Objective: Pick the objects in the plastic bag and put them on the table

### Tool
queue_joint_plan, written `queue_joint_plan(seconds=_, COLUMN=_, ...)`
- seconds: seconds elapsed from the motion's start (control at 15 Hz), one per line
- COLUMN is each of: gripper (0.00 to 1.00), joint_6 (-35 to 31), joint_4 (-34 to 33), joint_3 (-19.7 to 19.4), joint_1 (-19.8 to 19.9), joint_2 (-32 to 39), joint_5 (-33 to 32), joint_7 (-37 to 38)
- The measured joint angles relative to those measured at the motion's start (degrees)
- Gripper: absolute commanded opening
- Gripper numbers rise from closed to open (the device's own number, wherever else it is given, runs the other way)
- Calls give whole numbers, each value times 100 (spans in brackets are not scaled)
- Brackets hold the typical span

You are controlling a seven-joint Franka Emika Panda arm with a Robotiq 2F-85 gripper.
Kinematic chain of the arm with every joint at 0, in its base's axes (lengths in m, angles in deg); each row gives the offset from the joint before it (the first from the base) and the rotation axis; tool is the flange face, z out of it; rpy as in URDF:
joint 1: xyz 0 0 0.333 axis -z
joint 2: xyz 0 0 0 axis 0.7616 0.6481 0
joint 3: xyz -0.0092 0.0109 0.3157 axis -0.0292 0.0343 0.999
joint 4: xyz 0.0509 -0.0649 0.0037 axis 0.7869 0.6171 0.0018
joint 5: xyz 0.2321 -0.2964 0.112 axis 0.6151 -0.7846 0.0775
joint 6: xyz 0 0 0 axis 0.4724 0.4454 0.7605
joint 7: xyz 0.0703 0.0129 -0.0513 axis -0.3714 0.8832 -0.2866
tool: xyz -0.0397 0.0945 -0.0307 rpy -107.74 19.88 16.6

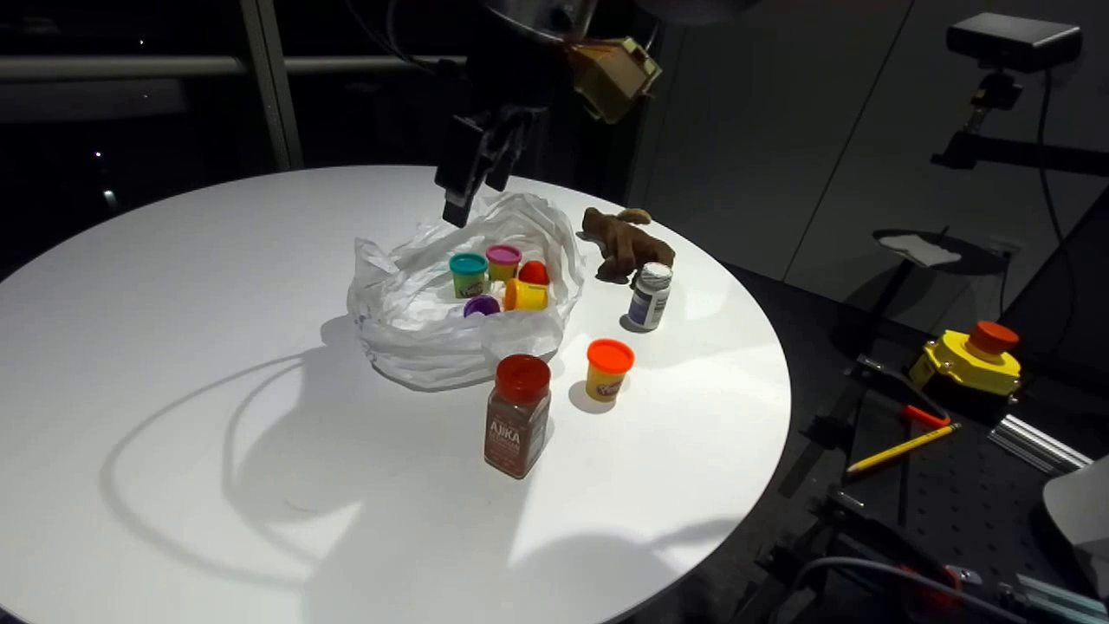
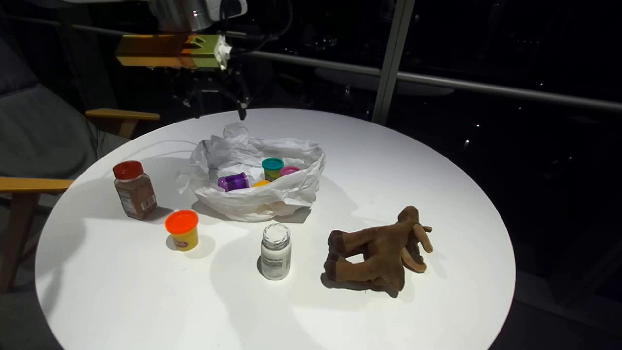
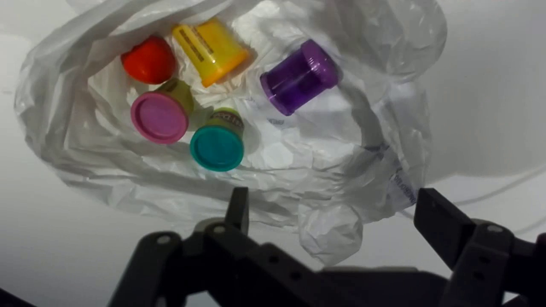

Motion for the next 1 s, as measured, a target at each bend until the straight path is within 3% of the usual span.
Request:
queue_joint_plan(seconds=0.47, gripper=100, joint_6=820, joint_4=-1516, joint_3=-127, joint_1=16, joint_2=1340, joint_5=23, joint_7=-563)
queue_joint_plan(seconds=1.0, gripper=100, joint_6=1314, joint_4=-2353, joint_3=-468, joint_1=-196, joint_2=2191, joint_5=-102, joint_7=-680)
